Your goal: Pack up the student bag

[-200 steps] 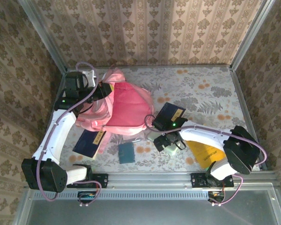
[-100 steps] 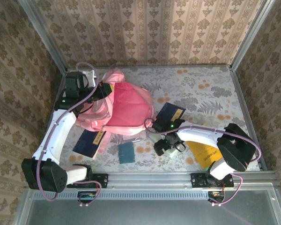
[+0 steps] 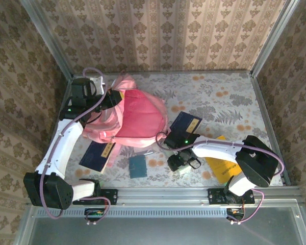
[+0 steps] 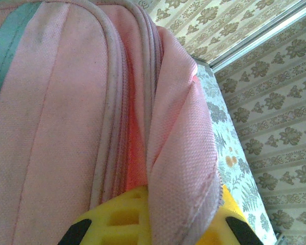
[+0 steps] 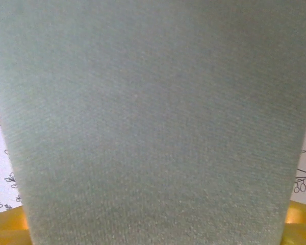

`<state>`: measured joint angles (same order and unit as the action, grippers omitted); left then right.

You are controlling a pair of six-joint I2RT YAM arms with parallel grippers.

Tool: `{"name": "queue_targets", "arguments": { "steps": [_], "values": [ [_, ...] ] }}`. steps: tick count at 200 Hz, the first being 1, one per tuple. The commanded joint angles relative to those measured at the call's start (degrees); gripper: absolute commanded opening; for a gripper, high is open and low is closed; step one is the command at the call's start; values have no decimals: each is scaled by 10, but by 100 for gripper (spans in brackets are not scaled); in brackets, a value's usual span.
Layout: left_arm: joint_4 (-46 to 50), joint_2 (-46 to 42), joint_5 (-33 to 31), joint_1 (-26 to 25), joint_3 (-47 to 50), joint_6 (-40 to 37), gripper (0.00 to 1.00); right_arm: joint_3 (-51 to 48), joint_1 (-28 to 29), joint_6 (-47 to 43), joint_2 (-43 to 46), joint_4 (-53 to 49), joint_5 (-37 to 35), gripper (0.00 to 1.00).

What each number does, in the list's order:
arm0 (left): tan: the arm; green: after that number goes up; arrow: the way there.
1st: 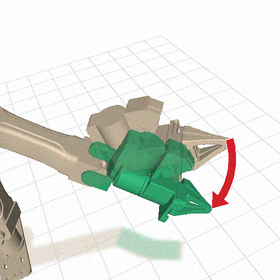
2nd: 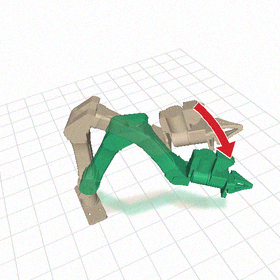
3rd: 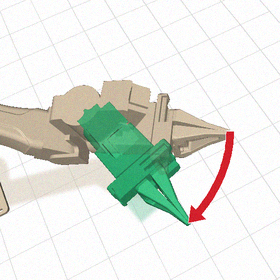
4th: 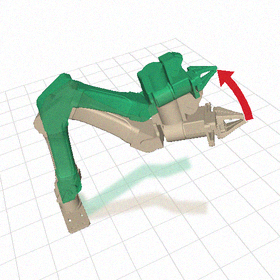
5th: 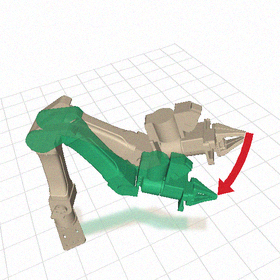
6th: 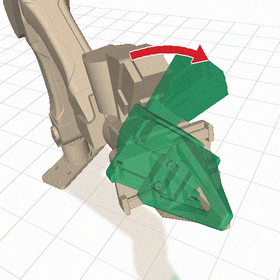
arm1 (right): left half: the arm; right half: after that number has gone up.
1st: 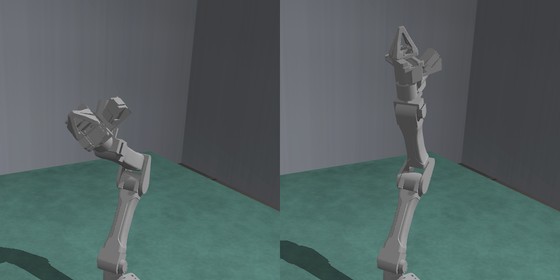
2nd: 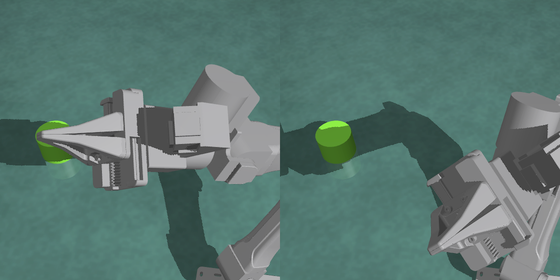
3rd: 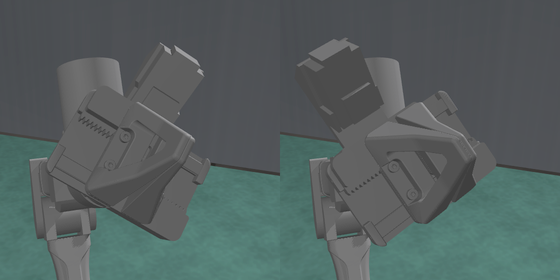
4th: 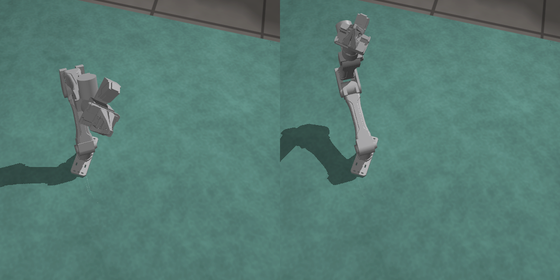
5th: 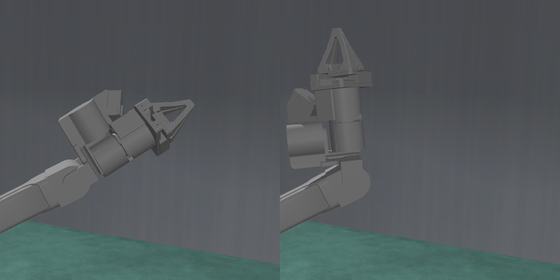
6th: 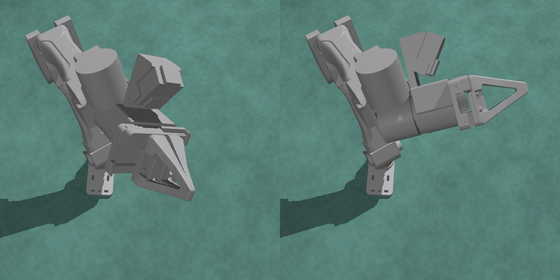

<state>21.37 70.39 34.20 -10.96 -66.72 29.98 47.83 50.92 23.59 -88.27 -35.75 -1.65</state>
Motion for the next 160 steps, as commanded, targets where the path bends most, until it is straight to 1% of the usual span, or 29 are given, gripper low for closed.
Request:
{"name": "queue_targets", "arguments": {
  "steps": [1, 32, 33, 54, 76, 92, 105, 119, 148, 151, 160],
  "values": [
    [-43, -9, 10, -4, -12, -10, 0, -13, 3, 24, 30, 8, -29, 66],
    [-38, -6, 7, -4, -16, -9, 0, -20, 2, 56, 82, -9, -45, 64],
    [-39, -6, 7, -3, -16, -10, 0, -20, 1, 60, 96, -13, -48, 64],
    [-34, -6, 4, -4, -22, -12, 0, -13, -2, 92, 171, -45, -89, 64],
    [-34, -5, 6, -4, -28, -11, 0, -1, -6, 102, 243, -38, -88, 63],
    [-33, -6, 9, -4, -35, -8, 0, 21, -6, 100, 266, -31, -87, 62],
    [-32, -8, 12, -4, -40, -7, 0, 47, -6, 87, 263, -21, -76, 62],
    [-33, -10, 12, -5, -44, -4, 0, 80, -7, 79, 240, -6, -54, 62],
    [-32, -3, 20, -5, -60, 2, 0, 158, -16, 80, 169, 47, 22, 63],
    [-33, -3, 22, -5, -61, 3, 0, 170, -18, 83, 157, 68, 34, 63],
    [-33, -3, 22, -5, -66, 5, 0, 196, -23, 96, 126, 89, 63, 64]
  ]
}}
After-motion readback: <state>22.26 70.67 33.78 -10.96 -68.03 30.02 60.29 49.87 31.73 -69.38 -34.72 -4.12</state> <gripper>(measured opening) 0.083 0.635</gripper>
